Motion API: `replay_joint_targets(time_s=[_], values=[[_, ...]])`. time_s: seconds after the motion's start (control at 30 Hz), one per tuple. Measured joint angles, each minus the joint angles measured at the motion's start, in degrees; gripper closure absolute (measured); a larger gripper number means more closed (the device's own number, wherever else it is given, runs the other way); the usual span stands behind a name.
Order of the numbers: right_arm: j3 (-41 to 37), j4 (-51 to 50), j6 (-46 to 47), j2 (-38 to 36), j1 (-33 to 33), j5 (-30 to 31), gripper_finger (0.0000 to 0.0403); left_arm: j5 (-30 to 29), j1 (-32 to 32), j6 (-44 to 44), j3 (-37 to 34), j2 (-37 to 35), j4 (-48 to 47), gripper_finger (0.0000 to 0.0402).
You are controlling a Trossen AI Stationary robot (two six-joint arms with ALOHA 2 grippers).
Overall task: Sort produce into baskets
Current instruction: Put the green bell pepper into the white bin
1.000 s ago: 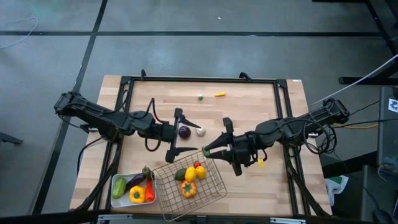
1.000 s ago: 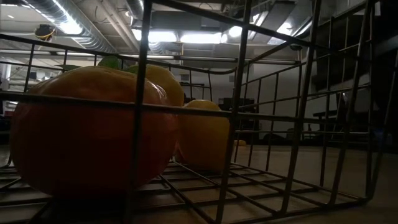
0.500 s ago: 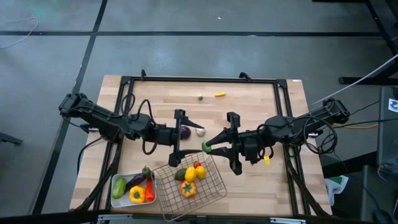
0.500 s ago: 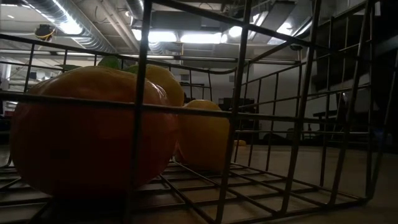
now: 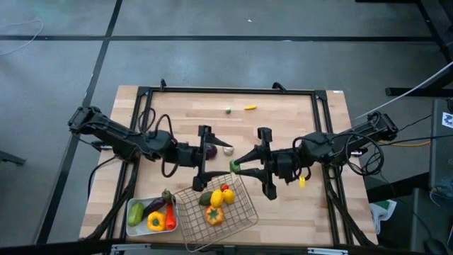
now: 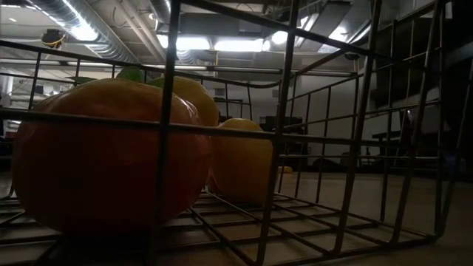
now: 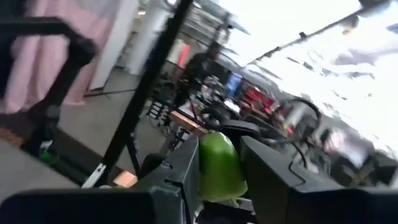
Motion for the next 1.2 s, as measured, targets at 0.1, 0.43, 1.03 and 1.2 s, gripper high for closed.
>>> replay_joint_targets(time_s=[0.1,0.43,1.03,1.2], values=[[0.0,-0.1,6.2,0.0,0.0,6.2,0.0288,-0.6,0.2,0.0,0.0,1.9,-0.1,0.0057],[0.0,-9.6,20.0,0.0,0.0,19.4,0.0288,-5.3,0.8,-3.0,0.0,4.3,-0.1,0.0057],[0.0,-11.2,22.3,0.8,0.0,15.9,0.0288,-5.7,3.3,-8.8,0.0,4.4,-3.0,0.0059],[0.0,-11.5,22.8,1.2,0.0,16.2,0.0288,-5.7,3.0,-8.7,0.0,4.4,-3.1,0.0096]])
